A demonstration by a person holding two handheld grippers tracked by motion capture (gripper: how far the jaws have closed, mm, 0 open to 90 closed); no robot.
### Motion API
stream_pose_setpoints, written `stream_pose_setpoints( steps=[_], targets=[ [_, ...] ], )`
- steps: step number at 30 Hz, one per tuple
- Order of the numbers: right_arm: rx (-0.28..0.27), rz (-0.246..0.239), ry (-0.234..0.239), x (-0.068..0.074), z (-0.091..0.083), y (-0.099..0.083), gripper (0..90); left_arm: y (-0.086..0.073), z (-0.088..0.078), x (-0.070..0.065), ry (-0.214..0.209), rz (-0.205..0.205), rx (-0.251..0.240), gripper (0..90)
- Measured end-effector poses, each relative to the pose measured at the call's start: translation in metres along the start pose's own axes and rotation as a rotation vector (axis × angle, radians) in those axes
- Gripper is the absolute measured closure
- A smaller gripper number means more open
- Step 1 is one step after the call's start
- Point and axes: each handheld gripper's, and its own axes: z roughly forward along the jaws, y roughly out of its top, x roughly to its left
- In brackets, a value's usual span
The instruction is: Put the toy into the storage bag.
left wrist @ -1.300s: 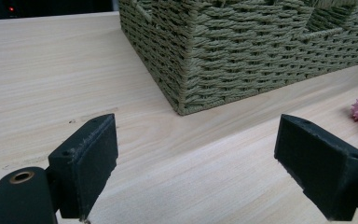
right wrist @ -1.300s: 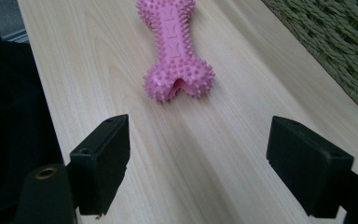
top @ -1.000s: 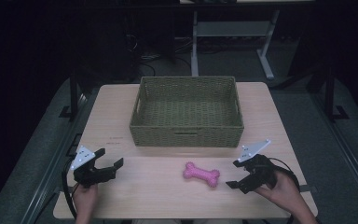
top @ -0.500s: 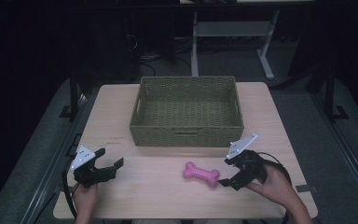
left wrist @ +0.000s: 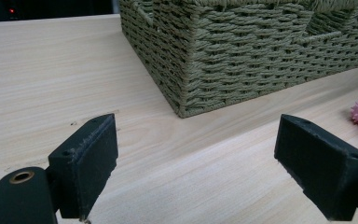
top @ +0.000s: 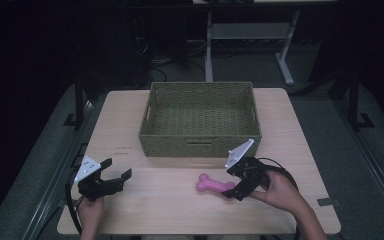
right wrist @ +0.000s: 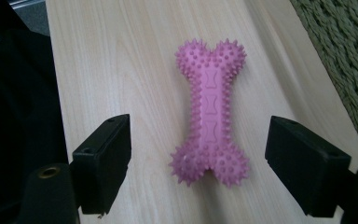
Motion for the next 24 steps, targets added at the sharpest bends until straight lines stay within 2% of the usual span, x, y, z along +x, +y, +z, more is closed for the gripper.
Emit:
stream_pose_setpoints(
  steps=[14,24],
  targets=[
    [0.037,-0.017,0.037,-0.009,0.015,0.015,25.9,0.0,0.0,0.0,0.0,-0.001,0.0,12.8],
    [0.062,-0.041,0.038,-0.011,0.021,0.025,30.5,0.0,0.0,0.0,-0.001,-0.003,-0.002,12.8]
  ],
)
